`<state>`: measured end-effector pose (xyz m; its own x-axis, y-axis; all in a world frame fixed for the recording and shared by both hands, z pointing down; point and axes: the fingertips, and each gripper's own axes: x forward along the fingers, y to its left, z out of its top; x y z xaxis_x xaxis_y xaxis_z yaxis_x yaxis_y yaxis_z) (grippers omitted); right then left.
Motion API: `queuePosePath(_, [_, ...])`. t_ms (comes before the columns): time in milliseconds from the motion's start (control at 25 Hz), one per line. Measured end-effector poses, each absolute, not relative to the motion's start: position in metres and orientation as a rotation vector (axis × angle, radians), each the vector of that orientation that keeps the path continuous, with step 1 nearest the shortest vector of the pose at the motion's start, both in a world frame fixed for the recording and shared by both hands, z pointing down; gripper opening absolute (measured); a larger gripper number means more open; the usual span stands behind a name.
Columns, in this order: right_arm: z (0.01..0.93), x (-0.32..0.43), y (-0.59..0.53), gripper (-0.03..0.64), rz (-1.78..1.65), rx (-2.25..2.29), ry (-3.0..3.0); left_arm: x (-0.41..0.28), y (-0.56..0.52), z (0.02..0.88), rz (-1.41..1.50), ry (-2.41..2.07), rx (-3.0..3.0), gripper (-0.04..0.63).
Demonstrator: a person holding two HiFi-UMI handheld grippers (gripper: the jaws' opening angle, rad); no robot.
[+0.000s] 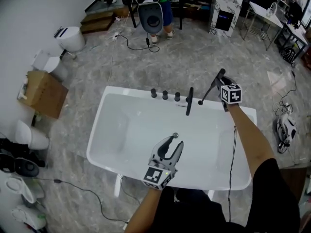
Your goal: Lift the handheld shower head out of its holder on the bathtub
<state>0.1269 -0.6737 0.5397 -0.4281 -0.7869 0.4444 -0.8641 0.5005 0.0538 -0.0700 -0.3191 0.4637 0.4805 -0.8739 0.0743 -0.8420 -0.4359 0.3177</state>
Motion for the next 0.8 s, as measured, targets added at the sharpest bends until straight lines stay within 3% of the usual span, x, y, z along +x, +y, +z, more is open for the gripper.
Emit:
queuePosePath(520, [0.435,0.091,-0.626,0.109,0.172,1.372,-2.368,-0.135,-0.257,0.425,-0.167,-1.506,2.385,0.118])
queuePosePath(800, [0.393,0.089,-0.628,0.109,0.127,1.417,-2.377,-0.14,-0.253,0.392,-0.176,-1.546,2.464,0.054])
